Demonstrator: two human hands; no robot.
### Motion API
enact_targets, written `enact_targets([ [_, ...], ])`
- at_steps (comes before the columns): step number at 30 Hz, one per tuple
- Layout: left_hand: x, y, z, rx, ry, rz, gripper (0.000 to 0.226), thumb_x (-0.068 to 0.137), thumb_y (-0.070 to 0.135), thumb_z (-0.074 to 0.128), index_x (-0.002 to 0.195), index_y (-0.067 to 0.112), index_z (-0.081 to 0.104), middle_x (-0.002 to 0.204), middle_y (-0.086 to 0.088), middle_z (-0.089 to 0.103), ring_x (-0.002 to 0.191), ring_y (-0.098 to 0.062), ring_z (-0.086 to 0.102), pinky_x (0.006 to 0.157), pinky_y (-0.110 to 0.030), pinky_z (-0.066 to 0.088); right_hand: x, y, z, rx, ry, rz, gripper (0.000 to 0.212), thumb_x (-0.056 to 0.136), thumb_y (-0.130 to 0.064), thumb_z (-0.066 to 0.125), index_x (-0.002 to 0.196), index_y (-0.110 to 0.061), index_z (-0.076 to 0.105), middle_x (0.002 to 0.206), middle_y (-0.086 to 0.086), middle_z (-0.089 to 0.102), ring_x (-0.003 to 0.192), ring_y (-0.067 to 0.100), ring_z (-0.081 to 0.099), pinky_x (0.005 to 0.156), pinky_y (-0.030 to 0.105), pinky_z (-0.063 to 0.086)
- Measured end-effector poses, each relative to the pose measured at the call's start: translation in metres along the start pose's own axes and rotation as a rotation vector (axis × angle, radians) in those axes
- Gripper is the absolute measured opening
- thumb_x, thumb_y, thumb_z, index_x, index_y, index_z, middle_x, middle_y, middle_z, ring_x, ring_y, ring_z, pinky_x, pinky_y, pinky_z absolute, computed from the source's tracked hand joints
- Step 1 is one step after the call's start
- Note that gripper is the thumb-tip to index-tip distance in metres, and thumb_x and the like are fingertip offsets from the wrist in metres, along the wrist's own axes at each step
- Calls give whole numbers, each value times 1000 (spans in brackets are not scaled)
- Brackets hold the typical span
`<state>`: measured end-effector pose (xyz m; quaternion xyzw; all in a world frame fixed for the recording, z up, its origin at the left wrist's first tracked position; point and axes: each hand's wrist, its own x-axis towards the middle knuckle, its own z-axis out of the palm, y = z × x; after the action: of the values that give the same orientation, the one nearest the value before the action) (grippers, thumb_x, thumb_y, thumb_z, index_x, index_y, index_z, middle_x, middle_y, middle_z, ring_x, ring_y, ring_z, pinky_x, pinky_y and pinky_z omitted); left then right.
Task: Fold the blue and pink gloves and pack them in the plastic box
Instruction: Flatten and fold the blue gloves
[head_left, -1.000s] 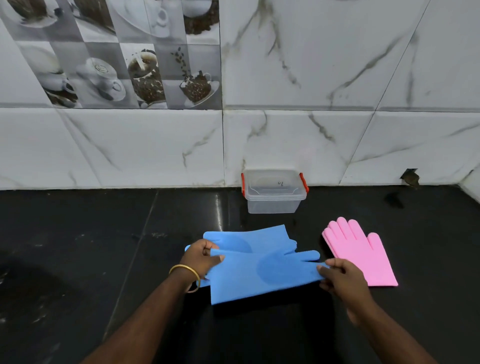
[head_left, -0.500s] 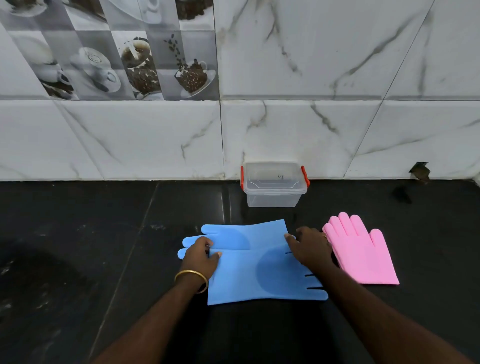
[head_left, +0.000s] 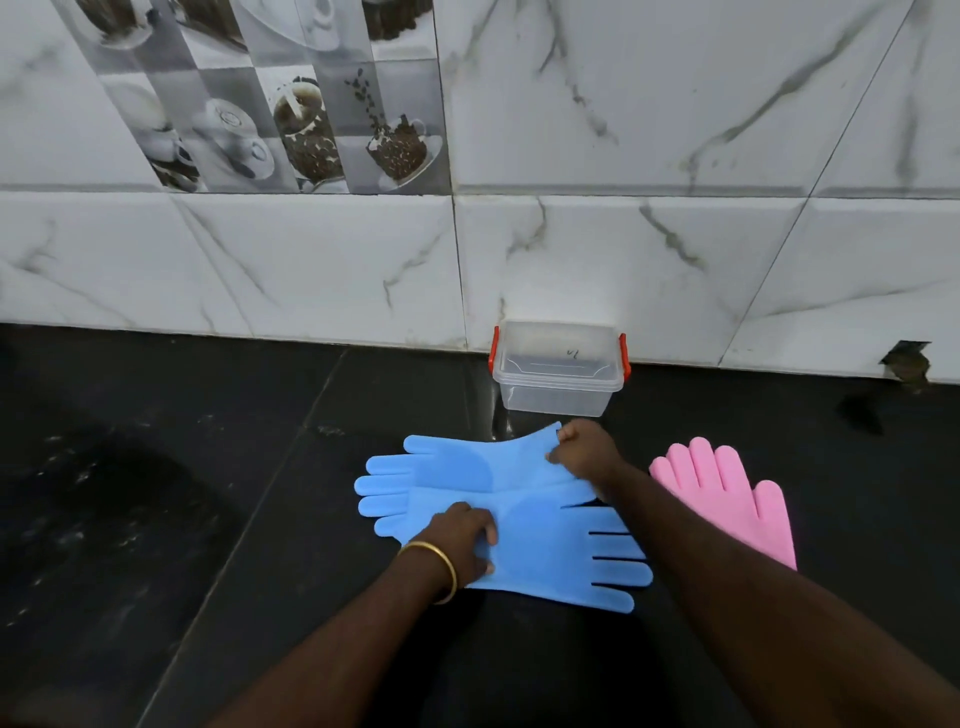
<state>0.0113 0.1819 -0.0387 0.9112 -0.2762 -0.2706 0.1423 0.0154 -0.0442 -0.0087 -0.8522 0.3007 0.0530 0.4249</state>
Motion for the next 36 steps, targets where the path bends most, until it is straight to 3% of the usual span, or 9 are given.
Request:
enact_targets([
  [5,0,28,-3,-15,-4,-130,41,68,26,79,102,30,56,117,1,52,108,-23,54,96,-35,46,-4,-30,-29,112,11,-266,38,84,-14,73,119,-5,65,122,10,63,110,26,60,86,31,46],
  [11,-1,38,-18,-40,-107,-141,41,77,26,74,113,25,54,113,-1,57,101,-23,59,85,-29,49,-25,-89,-55,45,38,-529,15,81,-12,63,92,-11,73,93,5,70,79,16,61,61,24,41],
  [13,-3,47,-48,-396,33,-174,20,91,31,57,101,14,62,97,-9,64,76,-26,67,60,-25,49,-36,-106,-60,8,56,-603,12,79,-13,64,86,-10,73,86,7,70,75,17,60,61,27,39],
  [16,-8,65,-115,-1186,257,-245,69,86,71,40,89,6,62,75,-11,64,43,-19,55,44,-23,44,-51,-126,-66,-12,111,-681,12,78,-11,66,86,-8,74,87,7,70,80,19,62,65,28,42],
  [19,-16,75,-177,-1138,241,-152,90,62,93,41,96,14,69,87,-10,71,62,-25,66,52,-33,55,-68,-143,-67,-34,162,-727,15,79,-9,65,90,-9,75,89,0,71,81,16,62,68,23,42],
  [26,-17,98,-241,-1084,142,-119,19,88,15,46,88,4,61,79,-17,63,57,-29,65,58,-39,61,-93,-166,-64,225,184,-583,16,81,-9,72,96,-11,77,93,1,74,85,15,68,77,23,52],
  [30,-17,102,-254,-996,188,-69,31,90,-5,37,118,1,51,88,-18,60,61,-29,65,47,-37,59,-108,-168,-63,491,99,-454,22,85,-6,70,106,-8,74,106,5,73,94,18,69,82,27,56],
  [33,-14,103,-261,-938,233,84,69,82,-16,43,136,26,34,101,-17,53,68,-27,64,48,-33,58,-138,-163,-40,596,545,-665,30,86,-8,68,115,-17,64,116,-7,65,101,11,64,82,22,52],
  [36,-17,117,-272,-773,185,231,45,73,-16,56,103,16,65,95,-16,62,77,-27,67,58,-29,59,-168,-143,9,492,762,-1023,22,85,-7,64,103,-19,59,102,-7,59,94,15,59,78,22,48],
])
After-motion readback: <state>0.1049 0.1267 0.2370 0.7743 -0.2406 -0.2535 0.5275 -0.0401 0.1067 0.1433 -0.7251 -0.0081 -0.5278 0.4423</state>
